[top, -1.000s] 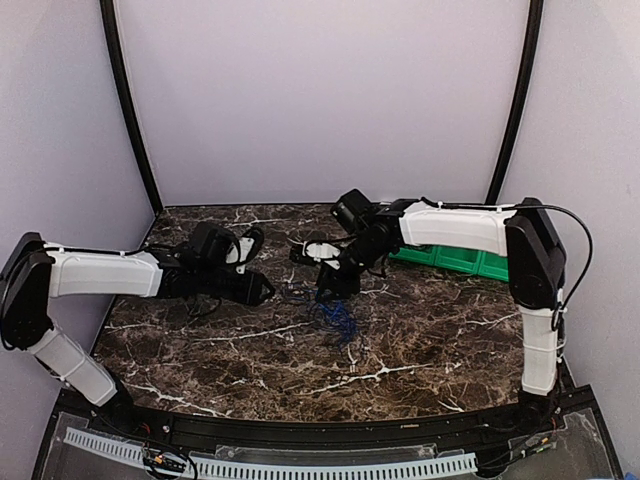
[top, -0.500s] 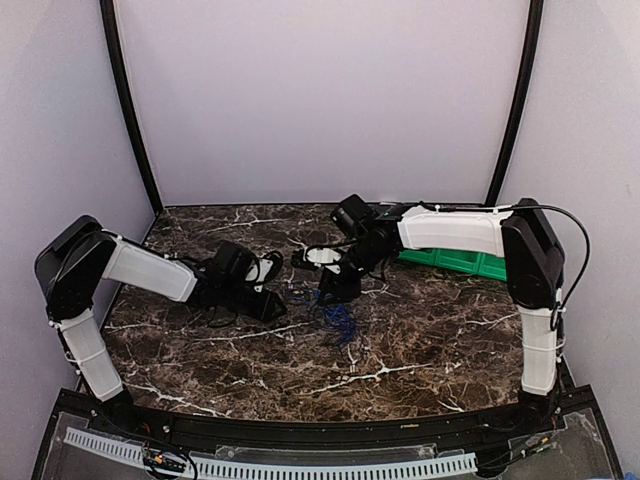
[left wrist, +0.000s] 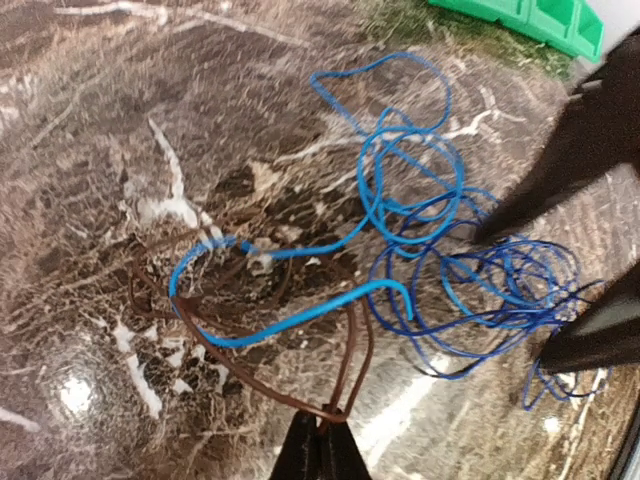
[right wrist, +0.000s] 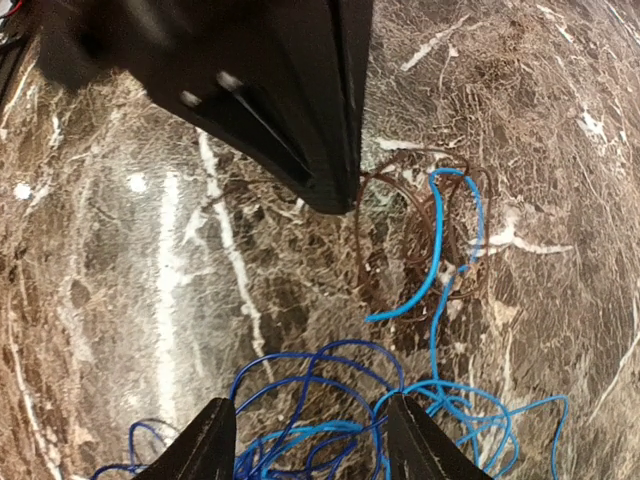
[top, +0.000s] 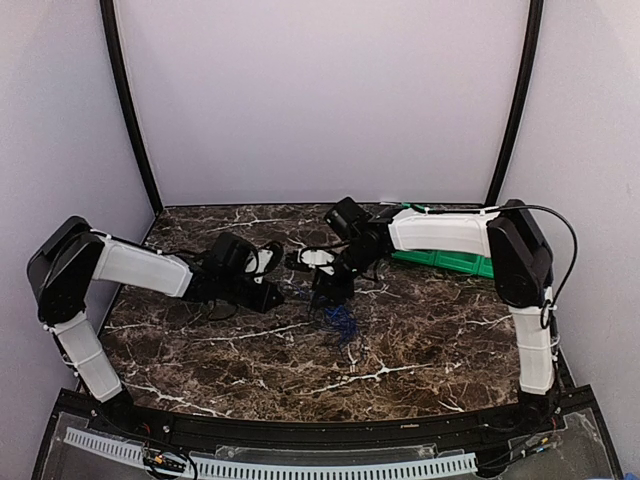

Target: Untangle the cables

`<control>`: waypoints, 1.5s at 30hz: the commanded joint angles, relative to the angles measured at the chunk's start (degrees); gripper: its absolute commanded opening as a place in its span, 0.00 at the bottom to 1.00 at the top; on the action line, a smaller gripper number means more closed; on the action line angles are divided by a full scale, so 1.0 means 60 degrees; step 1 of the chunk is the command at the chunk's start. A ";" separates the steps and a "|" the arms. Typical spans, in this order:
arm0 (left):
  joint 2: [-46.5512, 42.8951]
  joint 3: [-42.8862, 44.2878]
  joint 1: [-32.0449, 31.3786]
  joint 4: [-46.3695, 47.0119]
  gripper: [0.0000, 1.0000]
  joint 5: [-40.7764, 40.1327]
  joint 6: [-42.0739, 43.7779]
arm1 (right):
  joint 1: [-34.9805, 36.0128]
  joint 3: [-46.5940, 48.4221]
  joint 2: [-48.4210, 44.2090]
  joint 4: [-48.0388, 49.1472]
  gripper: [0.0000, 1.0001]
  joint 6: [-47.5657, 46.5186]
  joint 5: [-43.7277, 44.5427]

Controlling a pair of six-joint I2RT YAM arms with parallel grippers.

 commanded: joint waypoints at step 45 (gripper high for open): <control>-0.5508 0.7796 -0.0060 -0.6856 0.00 -0.1879 0.0546 | -0.0499 0.0442 0.1587 0.2702 0.00 0.1956 -0.1082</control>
